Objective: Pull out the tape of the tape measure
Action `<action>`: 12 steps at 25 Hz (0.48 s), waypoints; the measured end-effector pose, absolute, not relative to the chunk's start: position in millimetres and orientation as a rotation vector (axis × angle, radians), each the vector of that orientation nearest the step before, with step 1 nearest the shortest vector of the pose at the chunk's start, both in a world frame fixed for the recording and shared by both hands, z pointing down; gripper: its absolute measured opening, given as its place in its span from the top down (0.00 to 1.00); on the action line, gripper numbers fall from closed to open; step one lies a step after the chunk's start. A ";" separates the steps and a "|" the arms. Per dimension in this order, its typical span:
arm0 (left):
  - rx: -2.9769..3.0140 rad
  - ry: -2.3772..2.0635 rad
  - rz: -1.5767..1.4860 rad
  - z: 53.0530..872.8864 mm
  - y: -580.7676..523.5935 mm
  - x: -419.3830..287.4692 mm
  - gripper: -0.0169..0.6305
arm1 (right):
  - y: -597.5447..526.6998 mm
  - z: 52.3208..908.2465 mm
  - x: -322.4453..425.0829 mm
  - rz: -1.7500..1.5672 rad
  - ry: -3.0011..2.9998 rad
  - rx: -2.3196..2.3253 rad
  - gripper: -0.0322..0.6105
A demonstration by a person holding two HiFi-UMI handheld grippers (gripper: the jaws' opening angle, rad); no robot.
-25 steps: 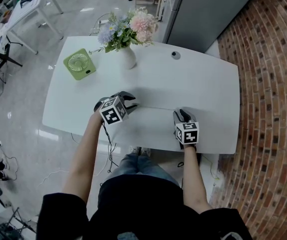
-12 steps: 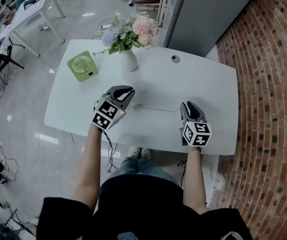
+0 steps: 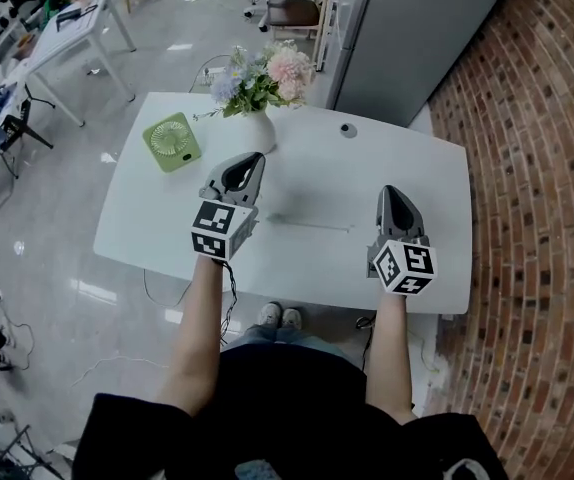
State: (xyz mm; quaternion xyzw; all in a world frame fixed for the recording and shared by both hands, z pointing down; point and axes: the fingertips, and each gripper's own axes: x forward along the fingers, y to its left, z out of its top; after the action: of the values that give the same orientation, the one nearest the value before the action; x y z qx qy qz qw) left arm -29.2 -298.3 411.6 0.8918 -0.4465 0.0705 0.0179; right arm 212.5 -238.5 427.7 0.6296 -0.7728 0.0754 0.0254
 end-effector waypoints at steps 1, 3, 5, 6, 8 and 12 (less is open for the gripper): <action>2.763 -1.417 0.199 406.8 -298.1 -30.6 0.94 | -238.0 420.7 213.8 0.218 -2.400 1.963 0.95; 2.750 -1.457 0.167 400.2 -295.9 -31.9 0.94 | -236.6 408.8 216.2 0.189 -2.415 1.991 0.95; 2.743 -1.477 0.150 397.1 -292.8 -31.0 0.94 | -235.9 399.5 217.2 0.158 -2.422 2.006 0.95; 2.747 -1.481 0.153 396.5 -291.4 -29.6 0.94 | -235.6 395.7 217.1 0.142 -2.424 2.009 0.95; 2.760 -1.484 0.174 396.8 -287.5 -25.8 0.94 | -233.6 391.0 217.0 0.118 -2.423 2.013 0.95; 2.766 -1.477 0.170 394.9 -280.2 -20.7 0.94 | -227.4 389.2 219.3 0.099 -2.407 2.026 0.95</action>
State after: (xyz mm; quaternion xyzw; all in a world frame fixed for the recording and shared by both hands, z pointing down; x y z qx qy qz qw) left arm -20.7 -280.2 394.9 0.8808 -0.4704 0.0541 0.0008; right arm 219.3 -227.4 389.2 0.6436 -0.7647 0.0314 -0.0030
